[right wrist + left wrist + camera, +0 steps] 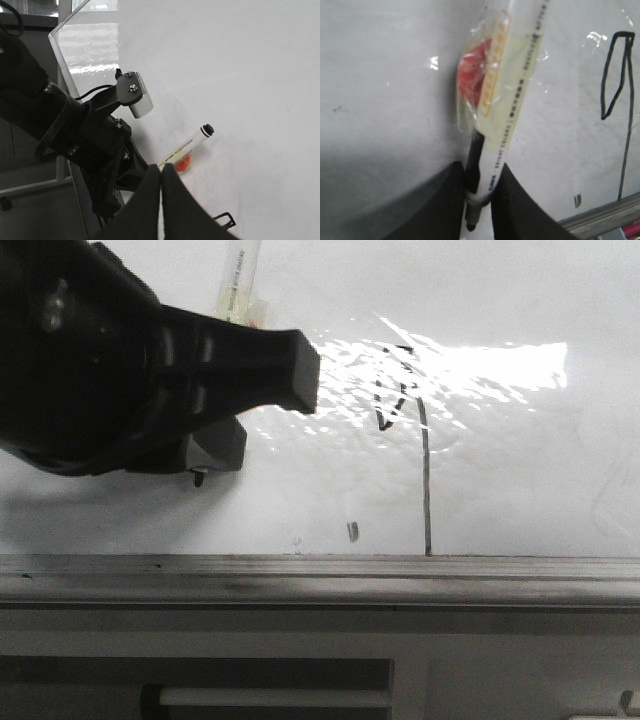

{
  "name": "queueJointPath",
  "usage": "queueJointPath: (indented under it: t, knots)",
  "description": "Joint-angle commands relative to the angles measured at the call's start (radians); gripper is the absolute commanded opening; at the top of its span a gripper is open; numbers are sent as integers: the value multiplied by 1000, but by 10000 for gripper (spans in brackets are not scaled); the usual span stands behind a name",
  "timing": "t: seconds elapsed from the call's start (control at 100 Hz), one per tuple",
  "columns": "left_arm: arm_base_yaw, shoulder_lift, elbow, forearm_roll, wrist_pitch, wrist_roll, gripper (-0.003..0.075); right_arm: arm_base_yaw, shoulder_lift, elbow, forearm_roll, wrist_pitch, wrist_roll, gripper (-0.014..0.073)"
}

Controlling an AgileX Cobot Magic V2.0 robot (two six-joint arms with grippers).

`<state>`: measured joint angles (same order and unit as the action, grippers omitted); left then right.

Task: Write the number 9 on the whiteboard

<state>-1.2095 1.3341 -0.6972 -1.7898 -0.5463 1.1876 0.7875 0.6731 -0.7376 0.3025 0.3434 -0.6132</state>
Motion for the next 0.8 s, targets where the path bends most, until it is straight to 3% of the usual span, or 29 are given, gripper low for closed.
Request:
queueJointPath:
  t: [0.0, 0.14, 0.34, 0.59, 0.79]
  knots:
    - [-7, 4, -24, 24, -15, -4, -21, -6, -5, -24, -2, -67, -1, -61]
    - [-7, 43, -26, 40, -25, -24, -21, -6, -5, -24, -2, -67, -1, -61]
    - [-7, 51, -26, 136, -78, -217, -20, -6, -5, -24, -2, -65, -1, -61]
    - [45, 51, -26, 138, -39, -237, -20, -6, -5, -24, -2, -65, -1, -61]
    - [146, 51, -26, 138, 166, -237, -20, -6, -5, -24, -2, -65, -1, -61]
